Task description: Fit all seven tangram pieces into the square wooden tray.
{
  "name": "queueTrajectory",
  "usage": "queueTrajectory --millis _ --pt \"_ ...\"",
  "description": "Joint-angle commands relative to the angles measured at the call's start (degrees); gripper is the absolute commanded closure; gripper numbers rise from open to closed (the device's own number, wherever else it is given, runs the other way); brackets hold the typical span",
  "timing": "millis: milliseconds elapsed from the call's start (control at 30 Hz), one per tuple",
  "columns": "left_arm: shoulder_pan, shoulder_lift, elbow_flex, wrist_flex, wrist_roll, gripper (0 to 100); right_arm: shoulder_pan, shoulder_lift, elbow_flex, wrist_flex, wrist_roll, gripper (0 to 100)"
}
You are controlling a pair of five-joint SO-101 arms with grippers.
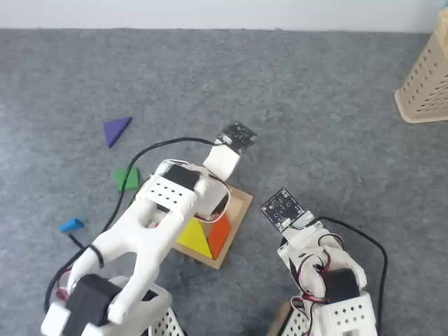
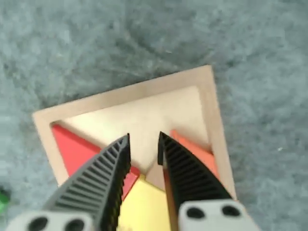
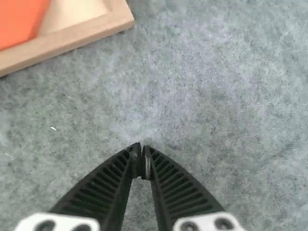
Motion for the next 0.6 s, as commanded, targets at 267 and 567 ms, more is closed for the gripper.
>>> queueTrajectory --millis 267,567 --pt "7.2 7.3 -2.6 -2.0 -0.8 91 0.0 -0.8 1.1 0.3 -0.4 99.1" --pt "7.6 5.0 2.9 -1.8 -2.7 91 0.0 -0.8 1.1 0.3 -0.4 99.1"
